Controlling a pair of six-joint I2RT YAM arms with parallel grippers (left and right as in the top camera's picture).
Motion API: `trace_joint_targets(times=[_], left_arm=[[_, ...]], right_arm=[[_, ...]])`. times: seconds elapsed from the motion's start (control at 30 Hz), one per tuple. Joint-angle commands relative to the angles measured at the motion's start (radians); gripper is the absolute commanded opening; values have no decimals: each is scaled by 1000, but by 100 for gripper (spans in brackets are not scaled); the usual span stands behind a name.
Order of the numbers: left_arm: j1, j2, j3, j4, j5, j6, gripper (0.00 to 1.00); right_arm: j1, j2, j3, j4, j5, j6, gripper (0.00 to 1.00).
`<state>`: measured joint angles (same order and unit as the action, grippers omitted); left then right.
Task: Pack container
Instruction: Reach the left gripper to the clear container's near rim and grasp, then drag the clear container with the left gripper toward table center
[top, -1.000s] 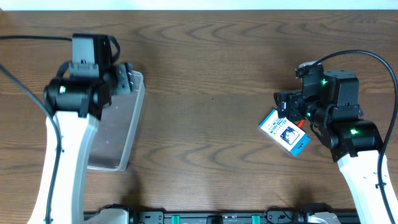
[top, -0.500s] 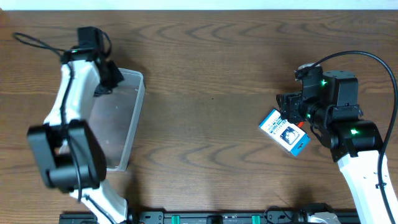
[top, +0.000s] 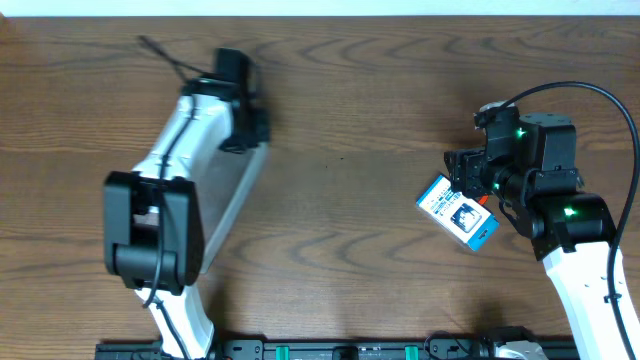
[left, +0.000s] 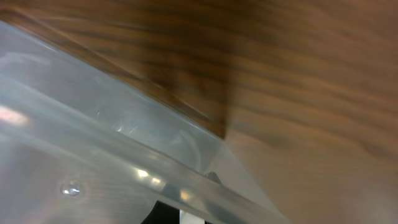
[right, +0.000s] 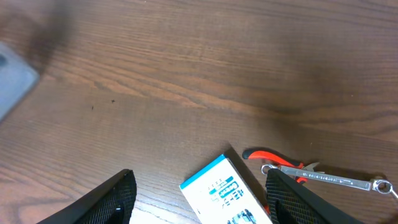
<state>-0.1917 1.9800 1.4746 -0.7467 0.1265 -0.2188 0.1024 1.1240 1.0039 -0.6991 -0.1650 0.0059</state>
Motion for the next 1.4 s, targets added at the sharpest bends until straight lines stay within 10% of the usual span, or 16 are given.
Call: trace_joint_targets(times=[0.0,0.47,0.73,1.03,1.37], left_arm=[[-93,-12,13,-11,82,69,6],[-391,-13,13,-201,96,409,6],[-228,-115,51,-229,-201,233,6],[132,-302,70,-350,-34,-16,6],[143,-238,-10,-472,14,-57,6]], right_arm=[[9,0,24,0,-8,-3,70],[9,0,24,3,-7,-3,71],[9,0,24,0,-7,-3,71],[9,0,24,1,8,-4,71],[9,0,24,19,8,-3,72]])
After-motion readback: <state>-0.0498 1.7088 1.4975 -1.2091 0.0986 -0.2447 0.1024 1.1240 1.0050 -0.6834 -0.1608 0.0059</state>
